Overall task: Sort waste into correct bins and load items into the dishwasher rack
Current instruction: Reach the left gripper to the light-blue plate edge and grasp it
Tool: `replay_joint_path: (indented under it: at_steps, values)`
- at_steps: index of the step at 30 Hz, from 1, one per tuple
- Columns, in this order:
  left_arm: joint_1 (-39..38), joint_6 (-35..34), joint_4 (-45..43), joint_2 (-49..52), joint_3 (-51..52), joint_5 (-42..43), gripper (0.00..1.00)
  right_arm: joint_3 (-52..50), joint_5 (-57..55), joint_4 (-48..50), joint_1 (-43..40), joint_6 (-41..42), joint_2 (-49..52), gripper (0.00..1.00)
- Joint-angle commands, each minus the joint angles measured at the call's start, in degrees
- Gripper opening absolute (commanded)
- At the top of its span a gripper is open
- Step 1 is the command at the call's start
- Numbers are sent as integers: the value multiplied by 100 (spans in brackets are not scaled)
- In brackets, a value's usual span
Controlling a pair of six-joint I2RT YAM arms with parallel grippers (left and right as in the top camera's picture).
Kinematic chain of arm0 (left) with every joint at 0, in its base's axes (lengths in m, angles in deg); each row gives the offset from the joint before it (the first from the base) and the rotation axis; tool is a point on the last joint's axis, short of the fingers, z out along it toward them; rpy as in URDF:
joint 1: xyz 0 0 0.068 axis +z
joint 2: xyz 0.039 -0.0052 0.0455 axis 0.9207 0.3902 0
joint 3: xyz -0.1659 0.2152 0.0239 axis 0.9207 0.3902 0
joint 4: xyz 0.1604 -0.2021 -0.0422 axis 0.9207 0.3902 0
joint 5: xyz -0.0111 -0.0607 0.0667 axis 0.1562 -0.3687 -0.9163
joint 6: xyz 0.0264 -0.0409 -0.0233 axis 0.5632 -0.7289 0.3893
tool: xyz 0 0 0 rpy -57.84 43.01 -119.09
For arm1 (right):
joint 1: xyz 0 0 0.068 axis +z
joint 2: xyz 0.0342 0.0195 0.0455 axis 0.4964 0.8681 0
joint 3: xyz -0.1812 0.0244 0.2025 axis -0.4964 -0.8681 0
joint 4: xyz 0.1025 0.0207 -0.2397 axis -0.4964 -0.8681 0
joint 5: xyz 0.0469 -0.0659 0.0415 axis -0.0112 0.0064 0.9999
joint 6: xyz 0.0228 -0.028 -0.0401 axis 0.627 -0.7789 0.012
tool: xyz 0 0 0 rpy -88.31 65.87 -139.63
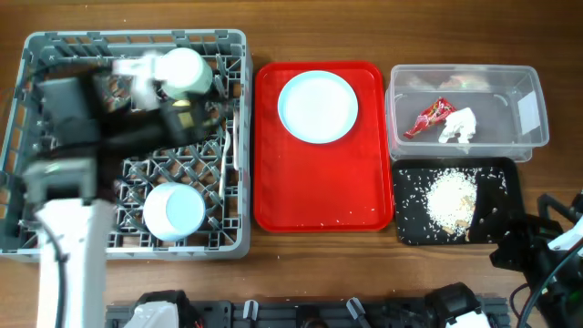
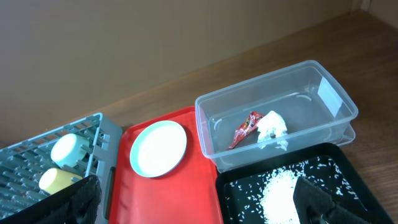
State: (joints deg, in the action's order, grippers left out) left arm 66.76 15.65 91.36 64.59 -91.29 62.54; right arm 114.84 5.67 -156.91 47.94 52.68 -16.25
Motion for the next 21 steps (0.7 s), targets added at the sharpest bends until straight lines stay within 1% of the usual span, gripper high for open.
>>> replay_joint_path:
  at_steps: [1, 2, 3, 4, 6, 8, 10, 11, 12, 13, 14, 15, 17, 18, 20, 21]
  values:
    - [-1996, -1493, -909, 444, -42, -3213, 71, 26, -96, 17, -26, 33, -20, 100]
    - [-2522, -1493, -1237, 693, -42, -3818, 70, 26, -96, 17, -26, 35, -20, 99]
    - [-3001, -1488, -1600, 1023, -46, -4234, 70, 26, -96, 17, -26, 35, -20, 100]
    - [-3359, -1486, -1989, 1436, -72, -4356, 72, 26, -96, 17, -26, 35, -20, 100]
    - [-3602, -1486, -2124, 2096, -363, -4321, 73, 26, -96, 17, -26, 35, -20, 100]
    - [-3630, -1381, -1589, 3056, -1266, -4207, 72, 26, -96, 17, -26, 35, -20, 100]
    - [-3595, -1043, -555, 3989, -2549, -4203, 72, 26, -96, 17, -26, 35, -20, 100]
    - [-3593, -765, 304, 4697, -3626, -4201, 72, 26, -96, 17, -26, 35, -20, 100]
    - [-3593, -538, 761, 5134, -4275, -4203, 72, 26, -96, 17, -26, 35, -20, 100]
    - [-3593, -339, 1071, 5547, -4833, -4236, 72, 26, -96, 17, -26, 35, -20, 100]
    - [-3593, -291, 1209, 5871, -5198, -4350, 70, 26, -96, 17, -26, 35, -20, 100]
    - [-3595, -271, 1178, 6092, -5342, -4435, 68, 26, -96, 17, -26, 33, -20, 100]
    - [-3609, -258, 1027, 6339, -5337, -4459, 63, 26, -96, 17, -26, 35, -20, 100]
    - [-3630, -254, 986, 6463, -5337, -4459, 56, 26, -96, 17, -26, 35, -20, 100]
    - [-3713, -214, 815, 6730, -5335, -4459, 35, 26, -96, 17, -26, 35, -20, 100]
    - [-3753, -214, 758, 6811, -5335, -4459, 33, 26, -96, 17, -26, 35, -20, 100]
